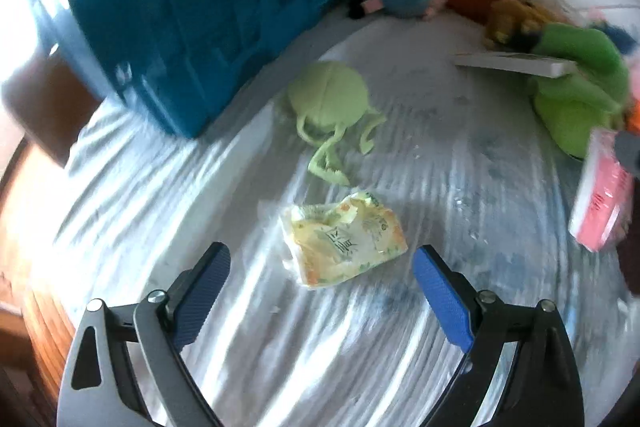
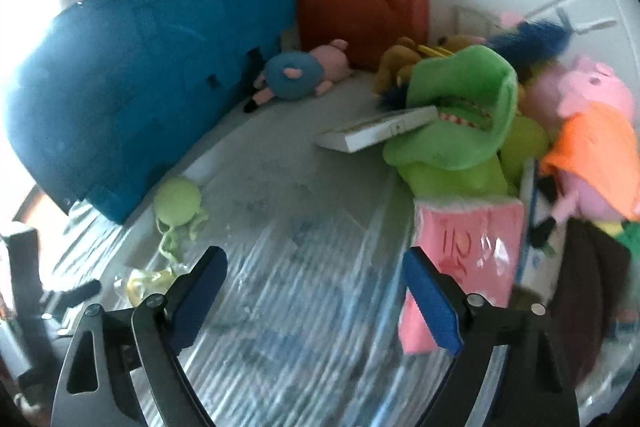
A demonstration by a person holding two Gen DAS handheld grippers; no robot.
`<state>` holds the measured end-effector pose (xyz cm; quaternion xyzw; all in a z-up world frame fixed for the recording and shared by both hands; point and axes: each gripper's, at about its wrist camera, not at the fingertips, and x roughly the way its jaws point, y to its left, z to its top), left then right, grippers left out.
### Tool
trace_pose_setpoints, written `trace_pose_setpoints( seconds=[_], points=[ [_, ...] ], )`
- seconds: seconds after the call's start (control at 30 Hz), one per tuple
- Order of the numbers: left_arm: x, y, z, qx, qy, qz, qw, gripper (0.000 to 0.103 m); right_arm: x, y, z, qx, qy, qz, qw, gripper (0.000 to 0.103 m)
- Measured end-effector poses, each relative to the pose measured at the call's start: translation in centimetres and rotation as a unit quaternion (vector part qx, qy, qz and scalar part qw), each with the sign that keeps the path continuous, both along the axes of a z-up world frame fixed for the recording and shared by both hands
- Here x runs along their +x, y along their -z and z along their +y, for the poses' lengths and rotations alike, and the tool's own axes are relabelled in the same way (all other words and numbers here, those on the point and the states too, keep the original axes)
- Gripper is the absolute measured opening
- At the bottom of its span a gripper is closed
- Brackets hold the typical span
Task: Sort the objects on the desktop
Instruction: 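Grasp yellow snack bag with left tool while right tool grasps green alien plush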
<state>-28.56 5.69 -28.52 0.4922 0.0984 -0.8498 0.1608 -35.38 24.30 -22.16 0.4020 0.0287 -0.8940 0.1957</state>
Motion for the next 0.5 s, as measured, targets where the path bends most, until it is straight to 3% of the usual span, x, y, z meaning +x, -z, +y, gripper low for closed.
trace_pose_setpoints(
  seconds=[0.13,0.27,0.33,0.37,0.5],
  points=[
    [-1.3,2.4,0.1,0.002,-0.03,0.003,0.9995,0.094,-1.6,2.0,-0.7,-0.008,-0.031,-0.002,0.999,0.09],
    [-1.4,3.0,-1.2,0.033,-0.055,0.034,0.9974,0.048,-2.8,4.1,-2.8,-0.016,-0.066,-0.012,0.998,0.09],
    [-1.0,2.6,-2.0,0.012,-0.072,0.033,0.9968,0.046,-3.3,4.6,-4.3,-0.022,-0.086,-0.02,0.996,0.09],
    [-0.7,2.5,-2.8,0.01,-0.083,0.032,0.996,0.042,-3.7,4.8,-5.4,-0.025,-0.101,-0.024,0.994,0.09],
    [0.5,2.5,-5.3,0.01,-0.119,0.029,0.9924,0.04,-4.8,5.4,-9.7,-0.025,-0.147,-0.031,0.988,0.09]
  ],
)
